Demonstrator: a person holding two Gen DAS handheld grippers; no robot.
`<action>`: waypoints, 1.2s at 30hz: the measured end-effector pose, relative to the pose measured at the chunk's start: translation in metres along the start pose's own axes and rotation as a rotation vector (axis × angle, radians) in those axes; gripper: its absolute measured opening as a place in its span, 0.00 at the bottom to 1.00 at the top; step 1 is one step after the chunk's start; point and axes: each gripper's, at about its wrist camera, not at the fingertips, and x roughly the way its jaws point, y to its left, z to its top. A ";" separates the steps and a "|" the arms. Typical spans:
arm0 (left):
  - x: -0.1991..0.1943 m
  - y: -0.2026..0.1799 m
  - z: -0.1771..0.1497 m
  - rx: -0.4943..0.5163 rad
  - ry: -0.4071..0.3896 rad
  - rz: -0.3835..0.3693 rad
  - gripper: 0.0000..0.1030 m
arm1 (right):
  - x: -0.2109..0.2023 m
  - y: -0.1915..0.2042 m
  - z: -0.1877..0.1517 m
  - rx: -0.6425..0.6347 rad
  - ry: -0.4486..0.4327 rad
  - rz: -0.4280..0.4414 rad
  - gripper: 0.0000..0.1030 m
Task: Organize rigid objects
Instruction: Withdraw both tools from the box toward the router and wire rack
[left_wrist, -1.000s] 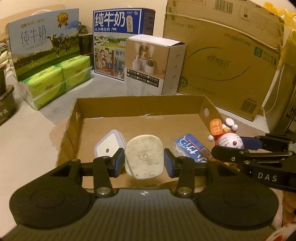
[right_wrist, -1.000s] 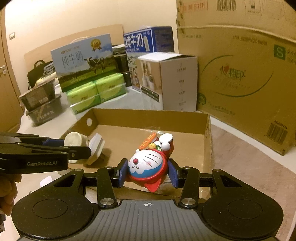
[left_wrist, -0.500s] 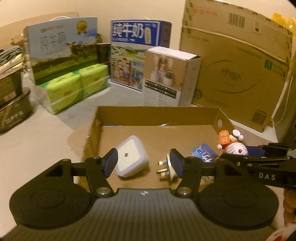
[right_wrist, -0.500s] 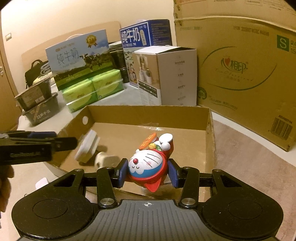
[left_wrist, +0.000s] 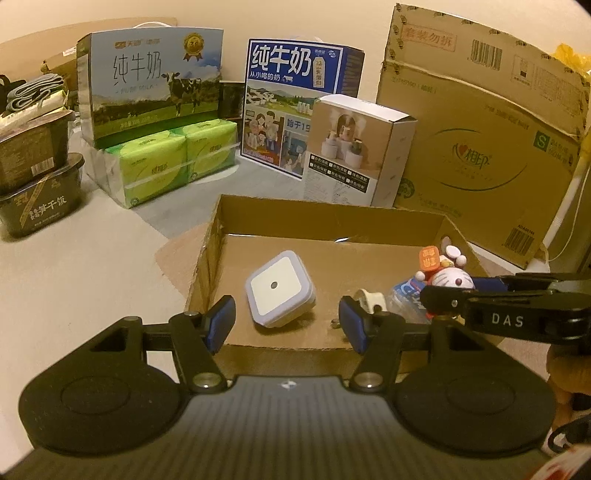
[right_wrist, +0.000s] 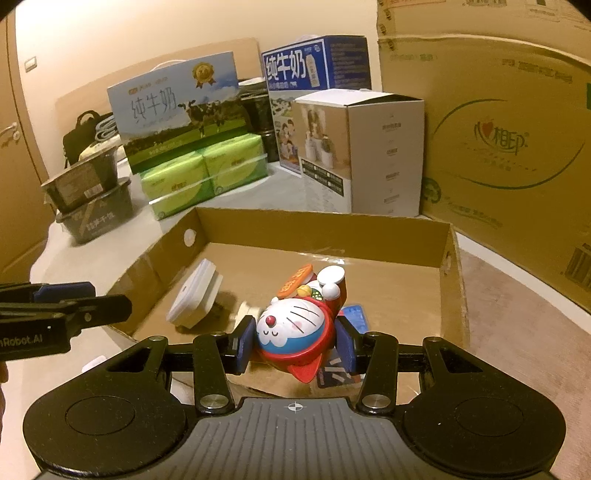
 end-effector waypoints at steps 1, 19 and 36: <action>0.000 0.001 0.000 0.002 0.001 0.002 0.57 | 0.001 0.001 0.000 0.000 -0.003 0.004 0.45; -0.048 0.005 -0.045 -0.005 0.025 0.045 0.73 | -0.054 0.003 -0.035 0.090 -0.034 -0.001 0.73; -0.118 0.003 -0.101 -0.012 0.040 0.096 0.79 | -0.140 0.015 -0.096 0.148 -0.012 -0.067 0.73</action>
